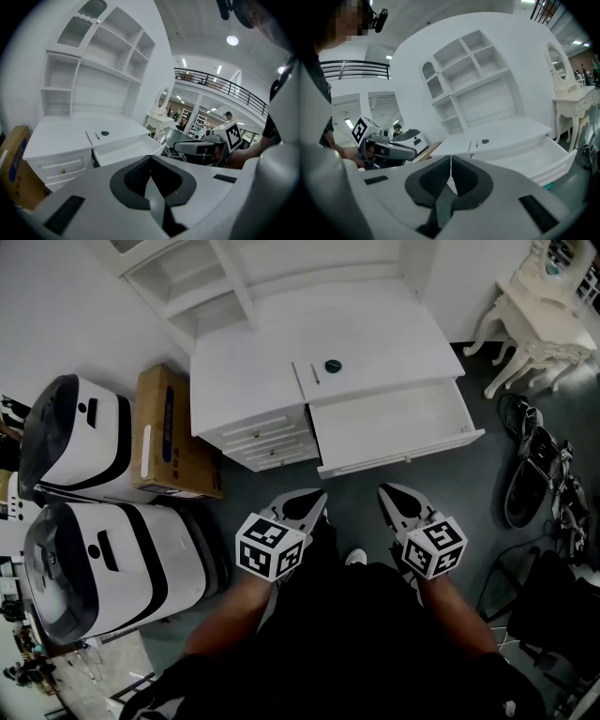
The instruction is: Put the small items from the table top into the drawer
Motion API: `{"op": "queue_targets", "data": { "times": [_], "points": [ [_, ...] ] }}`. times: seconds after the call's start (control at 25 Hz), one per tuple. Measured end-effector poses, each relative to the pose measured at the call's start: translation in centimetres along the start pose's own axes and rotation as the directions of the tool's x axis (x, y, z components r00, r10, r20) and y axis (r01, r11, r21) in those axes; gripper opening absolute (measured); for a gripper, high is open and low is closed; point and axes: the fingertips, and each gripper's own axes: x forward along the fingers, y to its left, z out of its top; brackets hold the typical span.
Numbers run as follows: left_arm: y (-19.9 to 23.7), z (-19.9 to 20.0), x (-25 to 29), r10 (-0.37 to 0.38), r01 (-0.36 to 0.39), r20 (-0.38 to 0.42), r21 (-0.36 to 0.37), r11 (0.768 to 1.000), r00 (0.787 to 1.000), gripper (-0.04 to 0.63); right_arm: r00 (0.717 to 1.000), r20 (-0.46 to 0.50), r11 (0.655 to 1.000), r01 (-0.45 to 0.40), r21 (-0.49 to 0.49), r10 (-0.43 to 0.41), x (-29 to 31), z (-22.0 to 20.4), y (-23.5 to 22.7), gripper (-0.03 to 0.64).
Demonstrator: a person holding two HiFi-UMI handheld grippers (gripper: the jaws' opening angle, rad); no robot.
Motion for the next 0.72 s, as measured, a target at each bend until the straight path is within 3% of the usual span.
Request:
{"op": "queue_targets", "data": {
  "times": [0.72],
  "points": [
    [7.4,2.9,4.0,-0.023,0.022,-0.045,-0.036,0.999,0.999,0.003,0.997,-0.065,0.998,0.048,0.046,-0.045,7.2,1.7,-3.9,0.028]
  ]
}}
